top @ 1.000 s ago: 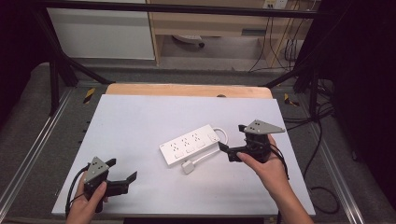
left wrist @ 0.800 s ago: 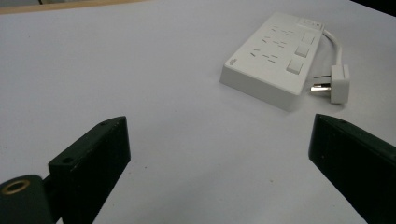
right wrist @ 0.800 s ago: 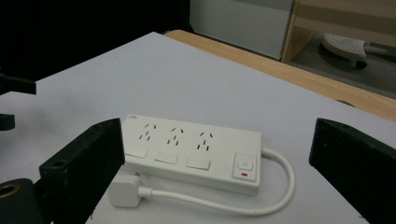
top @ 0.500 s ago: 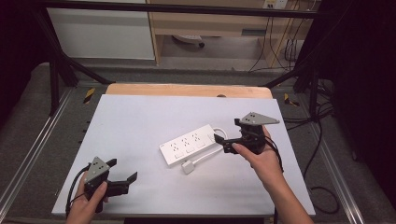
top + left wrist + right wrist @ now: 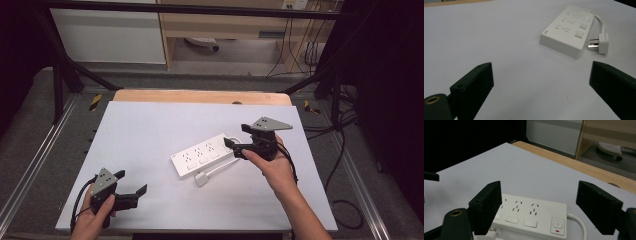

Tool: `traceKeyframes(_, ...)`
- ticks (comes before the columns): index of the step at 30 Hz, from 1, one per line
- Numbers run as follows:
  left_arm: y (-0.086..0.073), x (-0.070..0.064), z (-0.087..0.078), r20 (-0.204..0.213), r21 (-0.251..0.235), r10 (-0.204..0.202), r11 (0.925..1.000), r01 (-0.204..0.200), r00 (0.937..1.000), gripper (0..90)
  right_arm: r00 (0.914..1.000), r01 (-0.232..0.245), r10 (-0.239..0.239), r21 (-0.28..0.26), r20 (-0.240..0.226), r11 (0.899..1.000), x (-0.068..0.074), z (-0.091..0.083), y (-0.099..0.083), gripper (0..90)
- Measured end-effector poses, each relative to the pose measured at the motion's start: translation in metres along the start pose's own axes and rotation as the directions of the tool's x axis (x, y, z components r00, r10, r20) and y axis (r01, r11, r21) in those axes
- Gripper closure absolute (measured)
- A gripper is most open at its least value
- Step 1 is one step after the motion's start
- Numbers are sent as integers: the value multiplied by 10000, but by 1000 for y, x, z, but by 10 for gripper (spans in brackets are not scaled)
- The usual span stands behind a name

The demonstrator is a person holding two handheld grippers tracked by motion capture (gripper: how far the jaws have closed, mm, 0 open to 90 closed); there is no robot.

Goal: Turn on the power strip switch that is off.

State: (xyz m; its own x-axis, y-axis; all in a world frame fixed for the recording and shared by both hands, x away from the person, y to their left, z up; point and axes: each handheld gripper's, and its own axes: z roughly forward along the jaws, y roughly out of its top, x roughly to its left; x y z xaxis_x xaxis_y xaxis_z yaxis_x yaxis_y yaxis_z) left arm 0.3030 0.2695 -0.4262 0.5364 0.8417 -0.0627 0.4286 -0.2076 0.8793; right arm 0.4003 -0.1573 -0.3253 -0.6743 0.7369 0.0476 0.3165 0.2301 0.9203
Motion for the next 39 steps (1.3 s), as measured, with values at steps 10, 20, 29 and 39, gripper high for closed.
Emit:
traceKeyframes(10,1,0,1,72,-19,46,10000,-46,10000,56,9975,422,-397,-432,580,9982,3,12,-1,571)
traceKeyframes(20,2,0,0,6,-72,44,10000,-44,10000,57,9980,583,-568,-612,266,9964,9,25,-3,794)
traceKeyframes(29,1,0,0,15,3,76,10000,-76,10000,58,9966,825,-823,-422,73,9957,12,36,-10,900)
traceKeyframes(39,1,-1,1,32,49,97,9999,-97,9999,58,9970,776,-776,-50,-77,9970,16,52,-18,900)
